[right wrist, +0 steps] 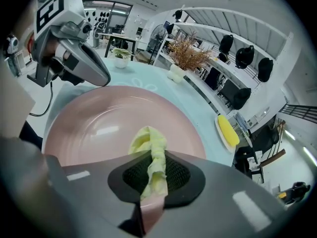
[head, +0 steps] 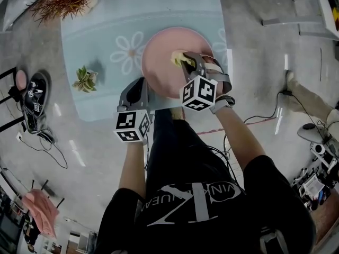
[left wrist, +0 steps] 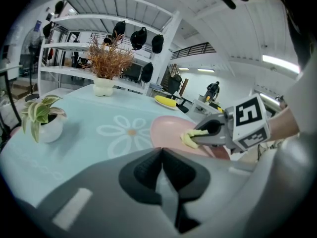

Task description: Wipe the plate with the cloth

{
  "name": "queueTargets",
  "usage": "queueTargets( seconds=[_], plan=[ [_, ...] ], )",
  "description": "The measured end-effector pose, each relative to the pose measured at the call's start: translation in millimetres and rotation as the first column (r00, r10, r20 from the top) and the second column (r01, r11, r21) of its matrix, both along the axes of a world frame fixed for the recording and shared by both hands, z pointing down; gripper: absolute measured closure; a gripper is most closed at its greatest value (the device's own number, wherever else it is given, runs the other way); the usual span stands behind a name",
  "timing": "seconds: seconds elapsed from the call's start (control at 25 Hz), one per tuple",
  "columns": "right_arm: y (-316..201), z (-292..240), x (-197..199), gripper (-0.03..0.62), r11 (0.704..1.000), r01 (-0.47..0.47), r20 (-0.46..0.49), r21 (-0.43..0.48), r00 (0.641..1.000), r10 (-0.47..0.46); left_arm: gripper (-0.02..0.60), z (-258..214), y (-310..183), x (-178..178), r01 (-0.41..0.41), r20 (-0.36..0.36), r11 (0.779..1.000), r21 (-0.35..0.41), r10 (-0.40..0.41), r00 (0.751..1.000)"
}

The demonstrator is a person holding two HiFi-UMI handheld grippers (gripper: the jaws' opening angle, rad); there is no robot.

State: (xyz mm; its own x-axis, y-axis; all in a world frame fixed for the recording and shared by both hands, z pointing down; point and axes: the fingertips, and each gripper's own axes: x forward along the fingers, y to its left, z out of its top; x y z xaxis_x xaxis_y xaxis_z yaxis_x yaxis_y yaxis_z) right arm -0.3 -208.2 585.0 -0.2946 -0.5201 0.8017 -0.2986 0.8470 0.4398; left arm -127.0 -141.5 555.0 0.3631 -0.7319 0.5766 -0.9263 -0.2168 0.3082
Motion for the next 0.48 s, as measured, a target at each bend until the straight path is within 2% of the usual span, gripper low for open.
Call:
queueTargets(
  seconds=[0.48],
  plan=[
    [49.6, -0.7, -1.1, 0.545, 0.998, 0.061, -0.005, -0.027, 0.998, -0.061, 0.581, -2.2, 29.3, 21.0, -0.022, -0.007, 1.000, -0.003, 0.022, 1.000]
  ],
)
